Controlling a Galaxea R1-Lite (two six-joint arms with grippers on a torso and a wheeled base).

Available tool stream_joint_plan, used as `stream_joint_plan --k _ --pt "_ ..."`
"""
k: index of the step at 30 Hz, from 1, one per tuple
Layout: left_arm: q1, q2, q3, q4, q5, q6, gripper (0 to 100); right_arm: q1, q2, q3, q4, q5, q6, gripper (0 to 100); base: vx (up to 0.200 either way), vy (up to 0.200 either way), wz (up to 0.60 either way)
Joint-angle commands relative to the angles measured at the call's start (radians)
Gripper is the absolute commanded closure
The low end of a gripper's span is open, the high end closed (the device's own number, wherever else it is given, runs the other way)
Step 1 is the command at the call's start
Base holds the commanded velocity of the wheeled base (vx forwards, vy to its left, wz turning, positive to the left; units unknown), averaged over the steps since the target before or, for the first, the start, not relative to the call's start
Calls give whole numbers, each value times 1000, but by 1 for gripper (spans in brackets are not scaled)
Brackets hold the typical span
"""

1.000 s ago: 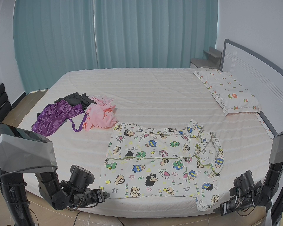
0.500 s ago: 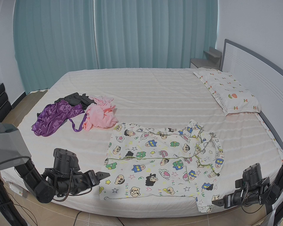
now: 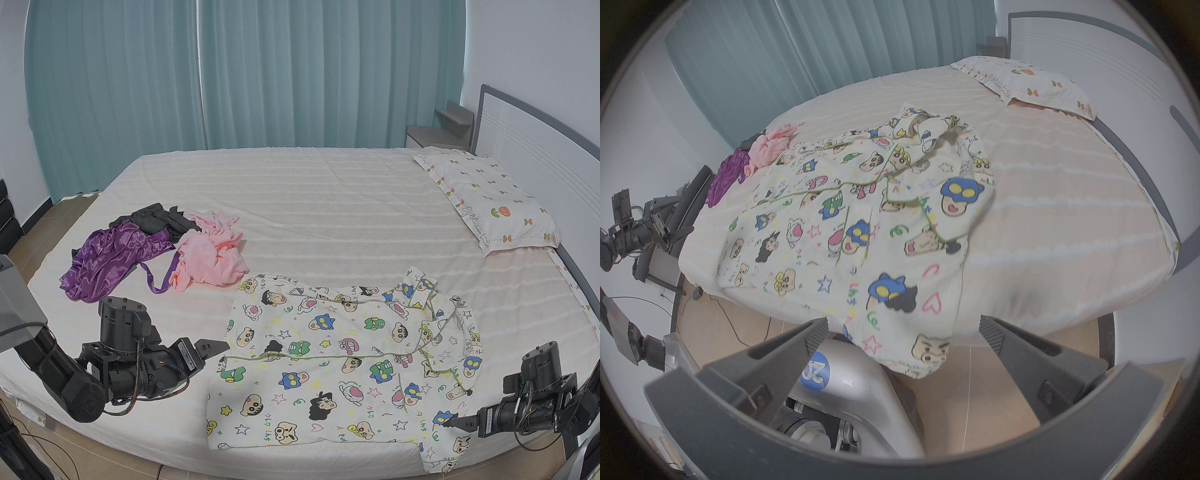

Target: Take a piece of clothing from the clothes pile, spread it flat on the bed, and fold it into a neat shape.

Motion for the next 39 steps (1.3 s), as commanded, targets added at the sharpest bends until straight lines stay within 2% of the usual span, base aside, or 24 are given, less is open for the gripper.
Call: stream_joint_plan --k 1,8,14,21,25,32,39 --pt "-2 11 -5 -4 1 -7 0 0 -1 18 0 0 0 0 0 0 0" --pt "-40 25 -2 -8 2 -20 0 0 -1 18 -5 13 0 0 0 -200 0" --pt "-48 39 3 -10 4 -16 0 0 11 18 -68 11 1 0 0 -200 0" --pt "-51 34 -5 -16 14 -25 0 0 6 18 -74 11 23 0 0 0 0" --pt "-45 34 16 -33 11 -20 0 13 3 18 -153 13 84 0 150 0 0" --pt "-49 43 21 -85 25 -22 0 59 19 -25 -308 39 199 0 0 0 0" --pt "-38 42 23 -91 25 -42 0 115 117 -262 -313 37 370 0 0 0 0"
